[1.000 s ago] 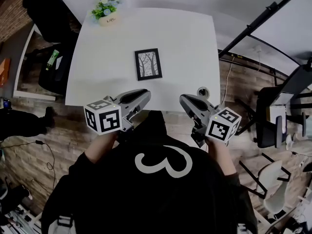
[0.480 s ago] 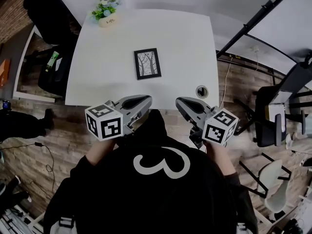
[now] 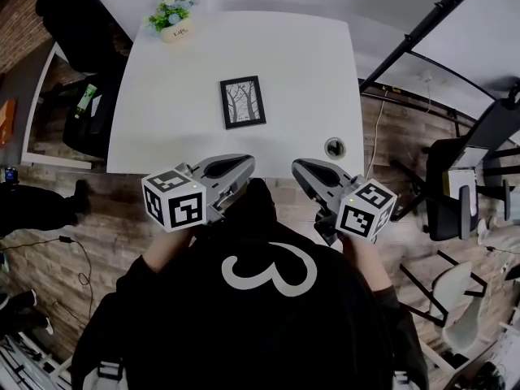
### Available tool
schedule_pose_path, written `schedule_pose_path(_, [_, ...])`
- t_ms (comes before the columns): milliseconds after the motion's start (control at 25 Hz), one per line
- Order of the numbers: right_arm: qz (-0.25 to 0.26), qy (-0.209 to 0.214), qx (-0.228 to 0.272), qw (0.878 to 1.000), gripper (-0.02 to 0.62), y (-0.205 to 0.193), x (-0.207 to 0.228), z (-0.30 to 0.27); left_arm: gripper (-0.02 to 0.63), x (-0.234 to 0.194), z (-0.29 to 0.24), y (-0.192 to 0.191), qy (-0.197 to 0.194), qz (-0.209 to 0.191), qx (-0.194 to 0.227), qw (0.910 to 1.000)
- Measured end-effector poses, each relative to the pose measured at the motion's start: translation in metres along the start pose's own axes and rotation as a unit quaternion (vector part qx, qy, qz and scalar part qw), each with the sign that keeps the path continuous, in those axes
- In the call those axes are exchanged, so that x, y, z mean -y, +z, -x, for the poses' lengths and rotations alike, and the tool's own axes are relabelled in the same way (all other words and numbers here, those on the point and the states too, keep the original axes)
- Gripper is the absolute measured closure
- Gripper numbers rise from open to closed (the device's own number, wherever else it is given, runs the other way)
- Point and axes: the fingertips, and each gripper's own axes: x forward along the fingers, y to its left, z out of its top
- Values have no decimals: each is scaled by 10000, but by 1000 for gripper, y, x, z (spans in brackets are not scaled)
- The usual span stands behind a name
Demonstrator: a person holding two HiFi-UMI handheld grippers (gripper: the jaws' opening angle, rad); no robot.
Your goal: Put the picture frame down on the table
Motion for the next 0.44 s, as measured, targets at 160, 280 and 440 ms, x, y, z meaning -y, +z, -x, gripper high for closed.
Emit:
schedule_pose_path(160, [33,1,3,10000,572,0,1,1,589,3,0,0,4,-39,29,10000])
schedule_pose_path(280, [75,39,-13,10000,572,-2,-1,0,589,3,1,1,21,-20,49,10000])
schedule_pose_path(440, [109,-26,-54,9999,572,-3,0,0,589,0,0,1,27,-11,57,10000])
